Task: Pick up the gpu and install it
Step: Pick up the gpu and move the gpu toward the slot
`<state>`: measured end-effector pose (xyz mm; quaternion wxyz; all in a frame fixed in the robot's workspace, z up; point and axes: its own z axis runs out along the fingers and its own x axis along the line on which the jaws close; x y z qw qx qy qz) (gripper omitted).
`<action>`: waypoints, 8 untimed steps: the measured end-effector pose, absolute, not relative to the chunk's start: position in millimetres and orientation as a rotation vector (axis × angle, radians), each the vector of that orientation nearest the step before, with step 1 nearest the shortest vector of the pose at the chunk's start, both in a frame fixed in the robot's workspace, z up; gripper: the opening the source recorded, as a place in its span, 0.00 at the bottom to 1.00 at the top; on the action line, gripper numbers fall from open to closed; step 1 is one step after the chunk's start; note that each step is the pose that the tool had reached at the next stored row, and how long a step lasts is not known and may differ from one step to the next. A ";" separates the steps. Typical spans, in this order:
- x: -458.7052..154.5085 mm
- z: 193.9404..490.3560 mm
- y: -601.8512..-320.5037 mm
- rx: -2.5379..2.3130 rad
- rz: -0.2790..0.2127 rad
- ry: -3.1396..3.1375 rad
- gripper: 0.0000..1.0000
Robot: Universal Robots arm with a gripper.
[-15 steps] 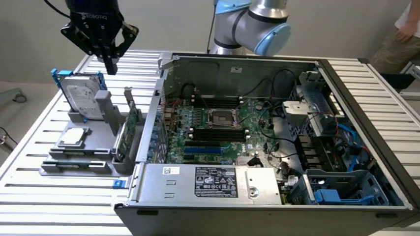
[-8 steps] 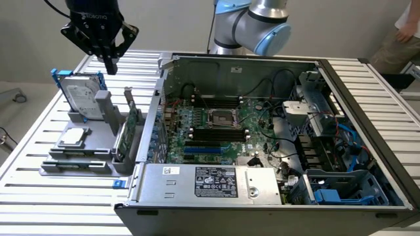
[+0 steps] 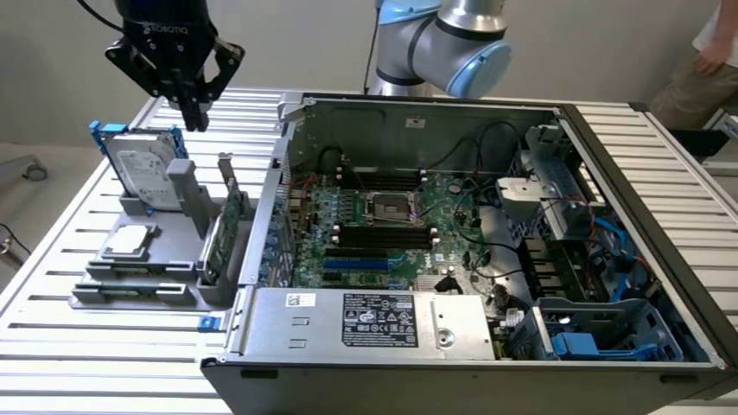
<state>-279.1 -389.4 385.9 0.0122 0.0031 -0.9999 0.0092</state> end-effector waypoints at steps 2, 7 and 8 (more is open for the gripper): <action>-279.1 385.9 -389.4 0.010 0.029 -3.117 0.24; -279.7 385.1 -389.3 0.009 0.032 -3.115 0.42; -281.4 383.3 -389.3 0.009 0.033 -3.115 0.42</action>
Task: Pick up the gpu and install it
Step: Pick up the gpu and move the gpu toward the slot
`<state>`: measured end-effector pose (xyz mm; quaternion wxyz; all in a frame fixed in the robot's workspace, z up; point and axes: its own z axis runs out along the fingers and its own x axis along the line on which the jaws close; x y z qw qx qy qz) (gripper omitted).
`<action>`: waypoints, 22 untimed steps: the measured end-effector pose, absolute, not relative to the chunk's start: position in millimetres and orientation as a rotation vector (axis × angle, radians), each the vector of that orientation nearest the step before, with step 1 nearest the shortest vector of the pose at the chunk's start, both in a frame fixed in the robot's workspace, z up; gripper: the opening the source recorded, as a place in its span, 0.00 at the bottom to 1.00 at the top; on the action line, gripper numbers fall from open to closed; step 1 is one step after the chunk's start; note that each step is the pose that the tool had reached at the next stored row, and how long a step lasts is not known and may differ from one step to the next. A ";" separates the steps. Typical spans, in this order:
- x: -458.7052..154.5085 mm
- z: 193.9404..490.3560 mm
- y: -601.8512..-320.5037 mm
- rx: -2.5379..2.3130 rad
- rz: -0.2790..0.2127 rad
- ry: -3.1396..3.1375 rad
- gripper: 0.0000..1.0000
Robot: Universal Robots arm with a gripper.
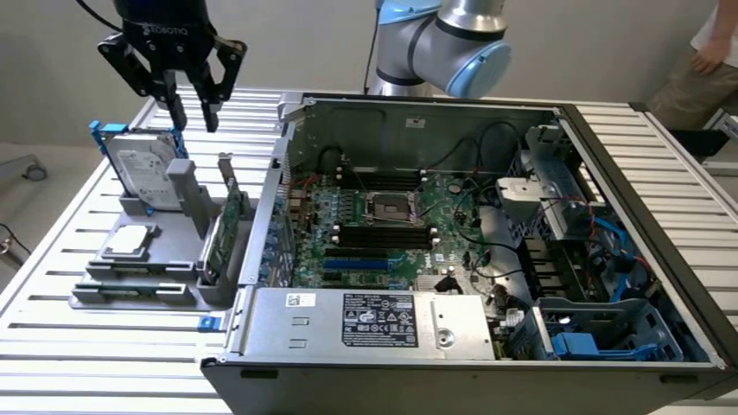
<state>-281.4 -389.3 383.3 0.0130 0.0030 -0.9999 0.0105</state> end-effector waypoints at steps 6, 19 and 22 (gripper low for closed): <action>-293.0 372.4 -390.2 0.010 0.034 -3.116 0.42; -286.9 348.8 -428.3 0.014 0.034 -3.115 0.42; -277.6 343.2 -428.4 0.015 0.035 -3.115 0.42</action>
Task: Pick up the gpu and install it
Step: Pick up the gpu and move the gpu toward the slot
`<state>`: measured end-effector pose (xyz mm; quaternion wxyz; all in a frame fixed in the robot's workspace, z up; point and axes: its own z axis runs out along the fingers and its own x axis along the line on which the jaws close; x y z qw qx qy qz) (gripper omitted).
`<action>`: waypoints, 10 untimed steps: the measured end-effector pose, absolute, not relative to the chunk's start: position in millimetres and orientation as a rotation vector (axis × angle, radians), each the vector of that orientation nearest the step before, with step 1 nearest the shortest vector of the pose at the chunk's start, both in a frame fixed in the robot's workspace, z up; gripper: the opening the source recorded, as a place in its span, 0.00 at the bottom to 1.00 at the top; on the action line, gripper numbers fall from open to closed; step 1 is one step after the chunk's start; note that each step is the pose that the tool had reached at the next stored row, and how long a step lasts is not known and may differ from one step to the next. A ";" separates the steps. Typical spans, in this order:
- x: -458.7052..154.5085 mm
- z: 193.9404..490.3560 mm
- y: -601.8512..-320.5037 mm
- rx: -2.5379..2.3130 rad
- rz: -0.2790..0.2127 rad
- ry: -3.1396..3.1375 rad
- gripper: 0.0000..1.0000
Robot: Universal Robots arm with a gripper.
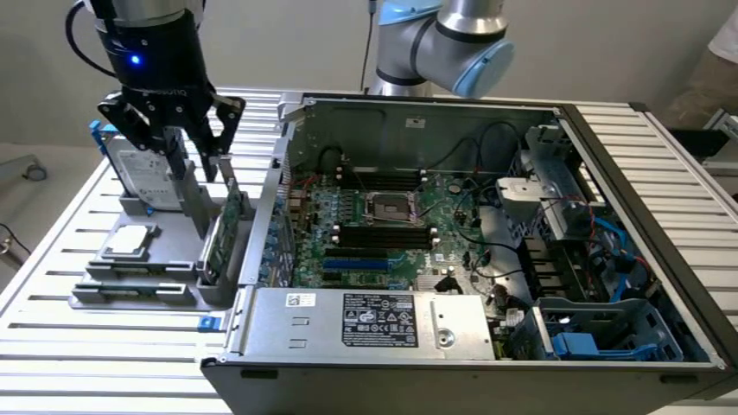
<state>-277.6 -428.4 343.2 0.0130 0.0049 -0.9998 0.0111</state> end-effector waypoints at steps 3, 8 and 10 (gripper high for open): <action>-273.9 337.7 -428.3 0.015 0.034 -3.115 0.42; -273.8 328.7 -427.5 0.016 0.034 -3.115 0.42; -273.9 325.0 -426.7 0.015 0.035 -3.115 0.42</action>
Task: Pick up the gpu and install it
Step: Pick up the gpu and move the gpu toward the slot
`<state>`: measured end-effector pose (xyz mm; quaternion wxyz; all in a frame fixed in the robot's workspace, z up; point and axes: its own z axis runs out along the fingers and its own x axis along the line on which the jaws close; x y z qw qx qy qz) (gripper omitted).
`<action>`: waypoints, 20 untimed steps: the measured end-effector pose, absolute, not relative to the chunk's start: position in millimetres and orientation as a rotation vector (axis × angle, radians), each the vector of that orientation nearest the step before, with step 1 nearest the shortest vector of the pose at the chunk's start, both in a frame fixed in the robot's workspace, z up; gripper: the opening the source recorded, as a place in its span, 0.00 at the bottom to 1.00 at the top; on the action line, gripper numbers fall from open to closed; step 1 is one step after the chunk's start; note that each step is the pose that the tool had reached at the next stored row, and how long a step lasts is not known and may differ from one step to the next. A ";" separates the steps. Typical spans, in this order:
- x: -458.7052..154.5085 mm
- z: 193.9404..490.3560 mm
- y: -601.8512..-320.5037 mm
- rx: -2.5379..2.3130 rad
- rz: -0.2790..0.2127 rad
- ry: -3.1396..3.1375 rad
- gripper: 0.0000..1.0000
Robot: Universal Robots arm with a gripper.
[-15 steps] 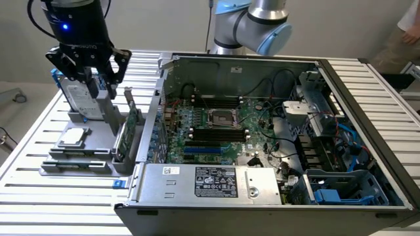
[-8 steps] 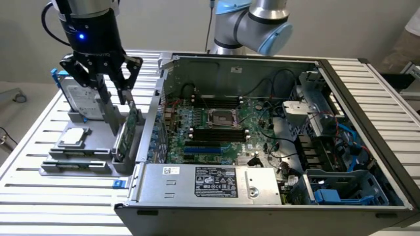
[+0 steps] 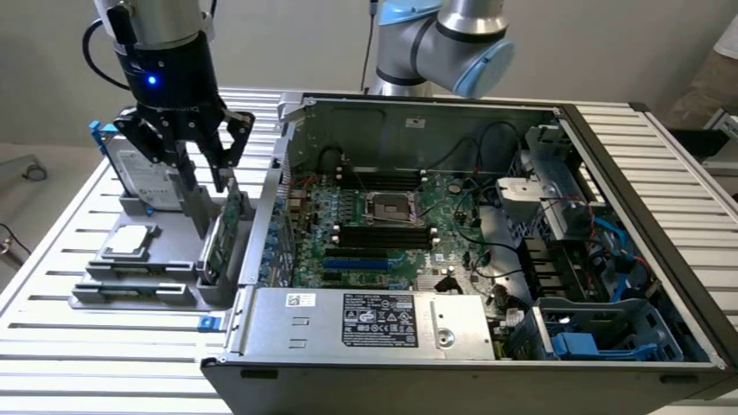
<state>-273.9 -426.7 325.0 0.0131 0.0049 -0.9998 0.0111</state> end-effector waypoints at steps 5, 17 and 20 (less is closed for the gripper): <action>-275.1 316.0 -423.4 0.015 0.034 -3.115 0.42; -282.0 294.1 -416.8 0.035 0.035 -3.115 0.42; -282.3 288.7 -416.1 0.043 0.035 -3.115 0.42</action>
